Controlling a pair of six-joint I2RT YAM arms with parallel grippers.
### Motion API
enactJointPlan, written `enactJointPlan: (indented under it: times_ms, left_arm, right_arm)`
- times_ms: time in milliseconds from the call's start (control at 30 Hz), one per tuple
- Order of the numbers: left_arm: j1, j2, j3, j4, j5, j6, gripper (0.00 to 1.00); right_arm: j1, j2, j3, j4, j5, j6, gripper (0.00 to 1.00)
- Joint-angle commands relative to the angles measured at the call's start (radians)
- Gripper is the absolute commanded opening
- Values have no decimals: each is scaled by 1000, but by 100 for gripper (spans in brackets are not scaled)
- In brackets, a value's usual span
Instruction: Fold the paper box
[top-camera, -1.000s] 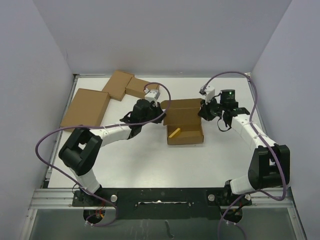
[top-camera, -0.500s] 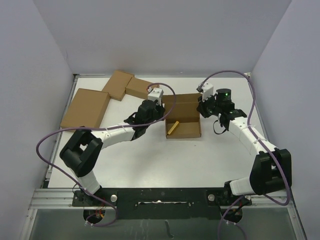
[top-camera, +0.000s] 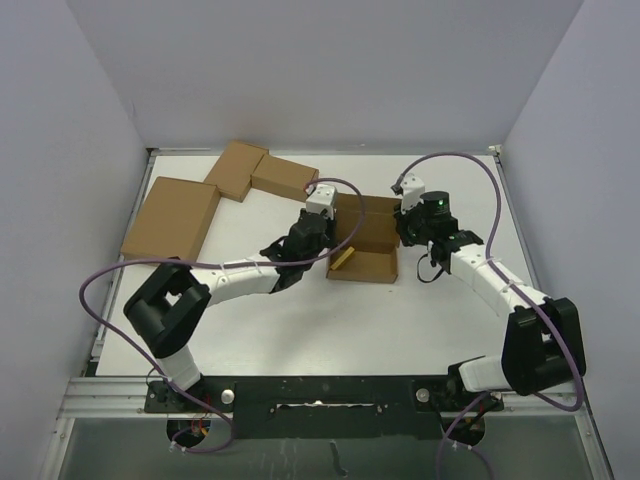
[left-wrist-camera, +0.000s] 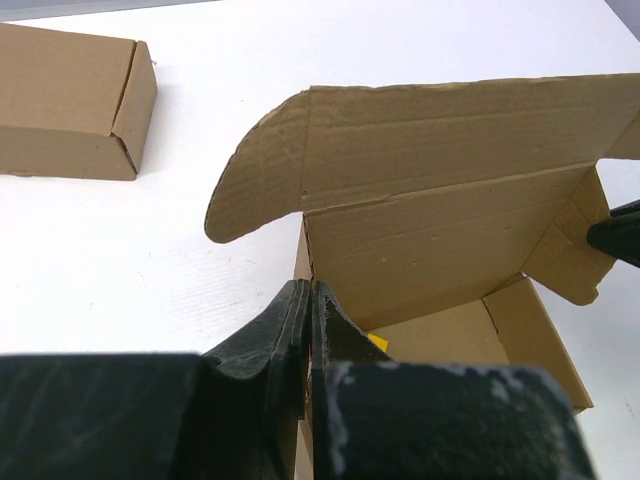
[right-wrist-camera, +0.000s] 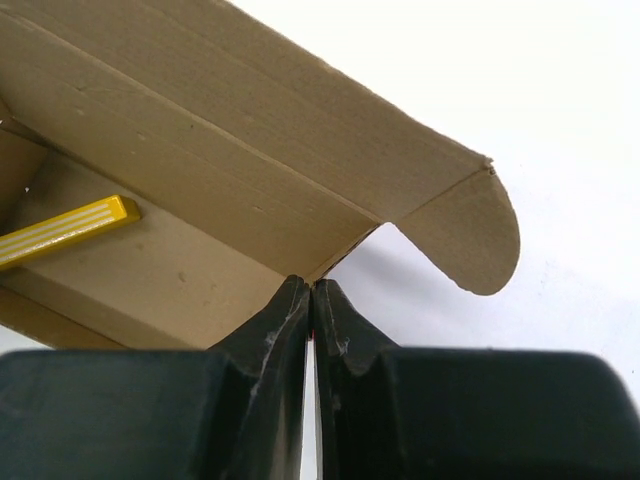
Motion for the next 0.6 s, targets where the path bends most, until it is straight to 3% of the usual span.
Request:
enactJointPlan:
  times_ms: [0,333,567]
  left_arm:
    - [-34,-43,-18,152,-60,-14,0]
    - [-33,-24,-3,198,-85,27,0]
    - [42,41,98,200,-22,59,0]
  right_arm:
    - [27,-57,-25,63,46,76,6]
    - [67,-87,-24,198,90,53,8]
    - [67,1,36,288,144,34,8]
